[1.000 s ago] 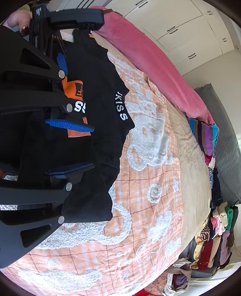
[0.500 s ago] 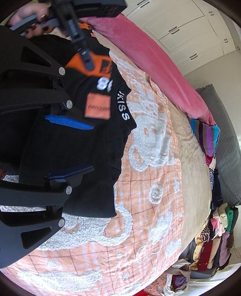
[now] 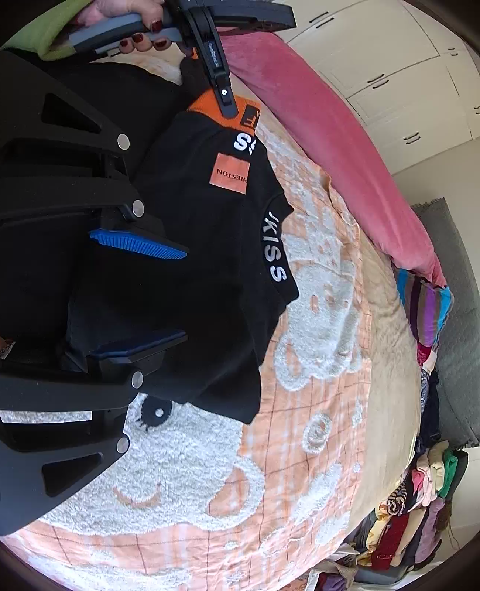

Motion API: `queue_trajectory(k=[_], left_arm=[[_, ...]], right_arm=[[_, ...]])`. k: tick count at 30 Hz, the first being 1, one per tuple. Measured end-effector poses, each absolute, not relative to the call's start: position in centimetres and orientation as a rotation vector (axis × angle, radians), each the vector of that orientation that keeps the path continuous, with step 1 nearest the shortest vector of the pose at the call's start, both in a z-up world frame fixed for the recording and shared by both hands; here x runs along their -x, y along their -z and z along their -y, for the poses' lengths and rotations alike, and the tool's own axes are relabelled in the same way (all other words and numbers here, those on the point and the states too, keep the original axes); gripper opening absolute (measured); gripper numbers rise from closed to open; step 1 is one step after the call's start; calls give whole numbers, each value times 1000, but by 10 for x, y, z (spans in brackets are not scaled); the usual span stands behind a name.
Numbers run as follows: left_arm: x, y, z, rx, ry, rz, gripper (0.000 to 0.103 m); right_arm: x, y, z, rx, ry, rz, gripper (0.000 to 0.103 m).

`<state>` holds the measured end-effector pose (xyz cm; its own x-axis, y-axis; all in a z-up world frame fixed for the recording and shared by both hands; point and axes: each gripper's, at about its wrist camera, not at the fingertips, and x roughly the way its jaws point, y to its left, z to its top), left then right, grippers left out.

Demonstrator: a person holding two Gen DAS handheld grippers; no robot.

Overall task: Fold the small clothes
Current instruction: 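Lower the sleeve onto the shirt body and open the right gripper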

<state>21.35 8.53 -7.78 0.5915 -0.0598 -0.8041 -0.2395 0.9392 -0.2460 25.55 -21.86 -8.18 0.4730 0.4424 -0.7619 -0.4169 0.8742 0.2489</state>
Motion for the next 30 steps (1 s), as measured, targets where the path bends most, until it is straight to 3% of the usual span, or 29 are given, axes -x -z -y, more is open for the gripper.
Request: queue_trajectory(k=[13, 18, 24, 30], left_arm=[[-209, 106, -110, 311, -200, -995, 16], [-202, 88, -112, 305, -200, -959, 16], [-201, 62, -93, 258, -145, -919, 23], [-205, 69, -64, 231, -63, -961, 23]], right_arm=[[-264, 121, 215, 14, -445, -1047, 47], [-263, 121, 216, -5, -451, -1050, 49], [-259, 102, 217, -3, -461, -991, 53], [-261, 100, 217, -6, -467, -994, 57]])
